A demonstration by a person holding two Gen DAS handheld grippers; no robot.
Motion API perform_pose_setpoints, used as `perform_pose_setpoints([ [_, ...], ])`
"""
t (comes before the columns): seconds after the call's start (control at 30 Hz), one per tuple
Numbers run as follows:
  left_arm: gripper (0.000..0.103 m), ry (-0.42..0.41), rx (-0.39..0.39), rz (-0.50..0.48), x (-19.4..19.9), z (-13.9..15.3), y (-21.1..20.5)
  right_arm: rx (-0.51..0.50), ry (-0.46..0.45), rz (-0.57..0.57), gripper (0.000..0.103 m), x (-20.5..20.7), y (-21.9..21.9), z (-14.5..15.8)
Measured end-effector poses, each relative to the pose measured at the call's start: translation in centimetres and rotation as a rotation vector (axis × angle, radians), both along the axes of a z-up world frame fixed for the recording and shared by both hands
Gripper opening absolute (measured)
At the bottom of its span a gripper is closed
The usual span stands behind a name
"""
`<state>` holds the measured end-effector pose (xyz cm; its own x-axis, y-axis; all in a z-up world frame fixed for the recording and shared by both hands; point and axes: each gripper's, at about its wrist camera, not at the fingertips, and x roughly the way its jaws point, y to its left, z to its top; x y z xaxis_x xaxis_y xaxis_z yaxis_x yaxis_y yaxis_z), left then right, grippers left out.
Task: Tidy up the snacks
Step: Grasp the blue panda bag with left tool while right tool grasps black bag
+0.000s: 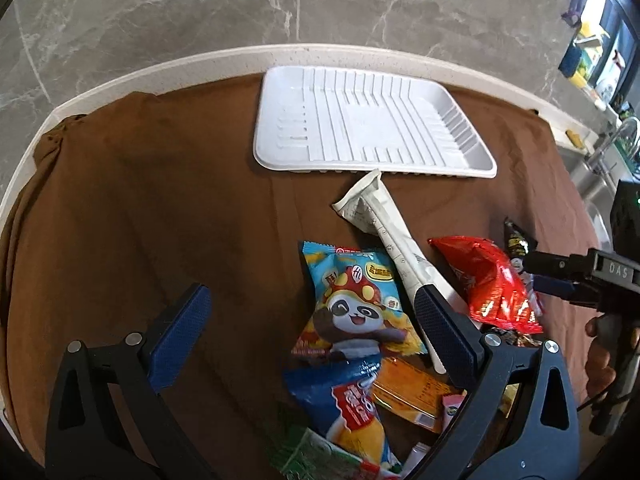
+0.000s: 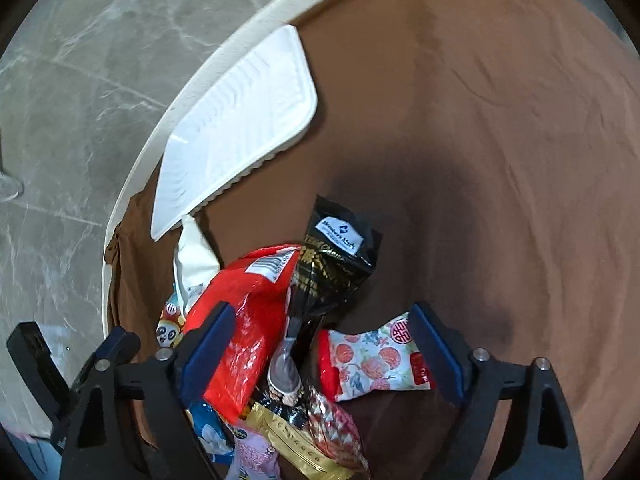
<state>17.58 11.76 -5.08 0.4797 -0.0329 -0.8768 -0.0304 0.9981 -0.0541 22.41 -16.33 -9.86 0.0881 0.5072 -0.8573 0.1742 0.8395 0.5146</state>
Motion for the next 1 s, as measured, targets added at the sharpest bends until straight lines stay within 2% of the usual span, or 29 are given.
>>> perform_pose_setpoints([
  [0.17, 0.1, 0.027, 0.013, -0.032, 1.3, -1.5, -0.4, -0.026, 0.023, -0.021, 0.075, 0.4, 0.0, -0.2],
  [0.23, 0.098, 0.04, 0.006, -0.04, 1.9, -2.1, -0.5, -0.036, 0.027, -0.014, 0.061, 0.6, 0.2, -0.3],
  [0.37, 0.086, 0.079, -0.004, -0.065, 2.8, -3.5, -1.0, -0.057, 0.027, 0.026, 0.044, 0.8, 0.9, -0.4],
  [0.5, 0.074, 0.136, -0.041, -0.07, 3.5, -5.4, -0.9, -0.066, 0.025, 0.047, 0.038, 0.9, 1.6, -0.4],
  [0.63, 0.065, 0.15, -0.148, -0.057, 4.0, -6.5, -0.2, -0.062, 0.021, 0.057, 0.034, 1.0, 2.0, -0.3],
  [0.73, 0.046, 0.151, -0.23, -0.075, 4.0, -6.9, 0.0, -0.05, 0.02, 0.064, 0.033, 1.1, 2.0, -0.4],
  [0.77, 0.038, 0.15, -0.241, -0.086, 4.1, -6.9, -0.1, -0.043, 0.022, 0.063, 0.033, 1.2, 2.1, -0.4],
  [0.87, 0.035, 0.147, -0.225, -0.111, 4.3, -7.0, -0.8, 0.001, 0.041, 0.041, 0.033, 1.4, 1.6, -0.7],
  [1.0, 0.027, 0.141, -0.25, -0.125, 4.3, -6.6, -1.2, 0.036, 0.055, 0.01, 0.032, 1.1, 0.5, -0.6],
])
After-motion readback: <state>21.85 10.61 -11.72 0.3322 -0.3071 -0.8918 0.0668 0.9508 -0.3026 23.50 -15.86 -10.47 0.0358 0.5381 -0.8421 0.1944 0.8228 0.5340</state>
